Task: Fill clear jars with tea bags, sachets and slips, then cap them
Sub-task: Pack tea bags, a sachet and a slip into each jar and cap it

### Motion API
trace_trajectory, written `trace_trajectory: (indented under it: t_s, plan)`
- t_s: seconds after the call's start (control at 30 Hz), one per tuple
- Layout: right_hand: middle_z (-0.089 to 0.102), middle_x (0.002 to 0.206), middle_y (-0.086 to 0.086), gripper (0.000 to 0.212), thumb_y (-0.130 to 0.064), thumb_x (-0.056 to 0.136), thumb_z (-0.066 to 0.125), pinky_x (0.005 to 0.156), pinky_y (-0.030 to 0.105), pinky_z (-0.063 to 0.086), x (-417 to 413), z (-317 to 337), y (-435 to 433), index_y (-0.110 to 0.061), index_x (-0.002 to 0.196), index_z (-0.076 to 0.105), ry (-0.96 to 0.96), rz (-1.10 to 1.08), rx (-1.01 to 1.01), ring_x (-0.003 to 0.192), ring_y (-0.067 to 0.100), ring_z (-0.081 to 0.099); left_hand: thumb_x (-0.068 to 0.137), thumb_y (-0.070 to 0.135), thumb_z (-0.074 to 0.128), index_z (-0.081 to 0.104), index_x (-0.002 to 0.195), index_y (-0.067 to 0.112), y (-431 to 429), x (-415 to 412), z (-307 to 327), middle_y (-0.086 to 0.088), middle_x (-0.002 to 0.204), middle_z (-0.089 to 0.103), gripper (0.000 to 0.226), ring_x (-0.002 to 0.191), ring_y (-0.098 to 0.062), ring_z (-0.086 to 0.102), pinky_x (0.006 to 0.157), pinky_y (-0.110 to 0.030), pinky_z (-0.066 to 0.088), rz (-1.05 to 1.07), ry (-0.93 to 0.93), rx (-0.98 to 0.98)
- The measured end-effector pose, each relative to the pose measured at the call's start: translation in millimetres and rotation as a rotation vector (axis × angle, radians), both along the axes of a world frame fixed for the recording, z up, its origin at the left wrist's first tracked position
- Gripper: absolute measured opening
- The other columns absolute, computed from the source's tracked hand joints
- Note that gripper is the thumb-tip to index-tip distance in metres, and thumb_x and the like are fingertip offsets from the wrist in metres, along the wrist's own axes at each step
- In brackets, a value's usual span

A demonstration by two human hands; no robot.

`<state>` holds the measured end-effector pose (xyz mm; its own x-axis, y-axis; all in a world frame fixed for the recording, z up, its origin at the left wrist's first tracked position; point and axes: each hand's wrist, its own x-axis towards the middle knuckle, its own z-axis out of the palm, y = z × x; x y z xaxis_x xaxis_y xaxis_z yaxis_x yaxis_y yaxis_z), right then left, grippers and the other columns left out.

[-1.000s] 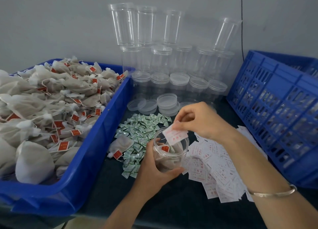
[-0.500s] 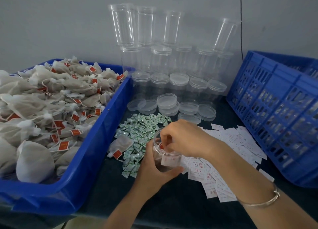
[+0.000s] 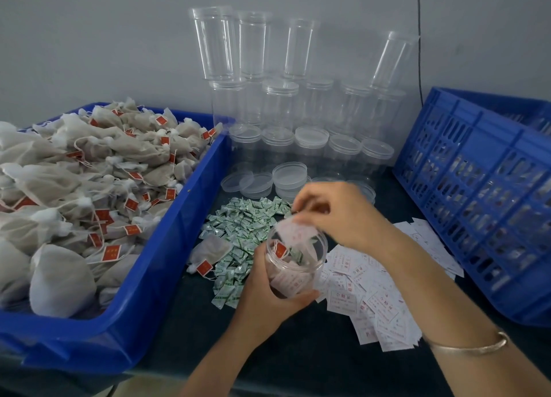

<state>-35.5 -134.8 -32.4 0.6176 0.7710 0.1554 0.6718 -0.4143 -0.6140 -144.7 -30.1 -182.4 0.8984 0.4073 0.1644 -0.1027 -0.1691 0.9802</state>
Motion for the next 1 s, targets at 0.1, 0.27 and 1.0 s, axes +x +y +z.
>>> trace_trajectory:
  t_s: [0.1, 0.27, 1.0]
  plan:
    - [0.070, 0.088, -0.009, 0.016, -0.009, 0.091, 0.070, 0.061, 0.012, 0.052, 21, -5, -20, -0.024, 0.088, 0.068, 0.103, -0.202, 0.258, 0.078, -0.001, 0.066, 0.050, 0.052, 0.090, 0.028, 0.114, 0.072, 0, 0, 0, 0.036, 0.112, 0.056, 0.091, 0.105, 0.011, 0.057, 0.078, -0.007, 0.048, 0.002, 0.003, 0.002]
    - [0.066, 0.095, -0.003, 0.016, -0.013, 0.090, 0.072, 0.064, 0.017, 0.045, 44, -67, -49, -0.026, 0.088, 0.065, 0.232, -0.392, -0.083, 0.083, 0.010, 0.063, 0.047, 0.058, 0.088, 0.027, 0.117, 0.070, 0, 0, 0, 0.033, 0.117, 0.054, 0.094, 0.109, 0.013, 0.053, 0.084, -0.010, 0.047, 0.012, 0.013, 0.034]
    - [0.051, 0.135, -0.021, 0.101, -0.101, 0.062, 0.019, 0.087, 0.031, 0.041, 17, 83, -118, -0.041, 0.141, 0.038, -0.372, -0.241, -0.245, 0.110, 0.003, 0.055, 0.057, 0.044, 0.088, 0.041, 0.116, 0.046, -108, 82, 119, 0.008, 0.104, 0.058, 0.076, 0.095, -0.014, 0.062, 0.074, -0.040, 0.058, -0.102, -0.246, 0.009]
